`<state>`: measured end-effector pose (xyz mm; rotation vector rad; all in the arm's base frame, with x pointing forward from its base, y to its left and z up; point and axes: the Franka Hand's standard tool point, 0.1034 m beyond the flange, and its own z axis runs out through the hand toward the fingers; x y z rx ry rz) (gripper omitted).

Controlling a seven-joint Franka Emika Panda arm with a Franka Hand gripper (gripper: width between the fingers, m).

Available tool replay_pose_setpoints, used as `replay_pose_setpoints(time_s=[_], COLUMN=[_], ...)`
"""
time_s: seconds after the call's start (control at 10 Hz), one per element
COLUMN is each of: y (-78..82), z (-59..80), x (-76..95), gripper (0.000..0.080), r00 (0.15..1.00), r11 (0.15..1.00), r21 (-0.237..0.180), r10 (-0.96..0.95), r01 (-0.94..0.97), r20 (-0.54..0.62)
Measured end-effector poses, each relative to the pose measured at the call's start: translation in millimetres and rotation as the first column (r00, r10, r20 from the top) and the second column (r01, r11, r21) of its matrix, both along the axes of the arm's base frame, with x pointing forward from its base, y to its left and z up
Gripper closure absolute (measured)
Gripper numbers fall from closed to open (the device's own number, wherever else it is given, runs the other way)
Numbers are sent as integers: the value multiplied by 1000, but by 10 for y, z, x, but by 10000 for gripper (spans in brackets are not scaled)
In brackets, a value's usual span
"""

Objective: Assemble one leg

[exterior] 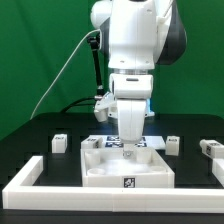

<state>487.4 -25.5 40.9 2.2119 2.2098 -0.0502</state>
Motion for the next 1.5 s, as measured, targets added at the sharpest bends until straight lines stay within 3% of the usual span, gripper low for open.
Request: replay_pose_setpoints(time_s=[0.2,0.4,0.7,1.0,1.2,1.3,1.4,1.5], y=[-33,-118,-178,-220,-221,-223,-223,-224], z=[-64,-165,-336,-357,-357,-357,-357,-357], x=[-320,-485,-524,-544,-544,-544,-543,-543], gripper=[150,150,150,150,399,399,581,711], r00=[1000,998,980,983,983,983,983,983], r11=[1000,999,980,983,983,984,984,984], r21=[7,17,43,44,44,44,44,44], r10=[-7,32,195,177,177,177,177,177], r01=[7,-31,-193,-176,-176,-175,-175,-175], r20=[-18,-46,-48,-43,-43,-43,-43,-42])
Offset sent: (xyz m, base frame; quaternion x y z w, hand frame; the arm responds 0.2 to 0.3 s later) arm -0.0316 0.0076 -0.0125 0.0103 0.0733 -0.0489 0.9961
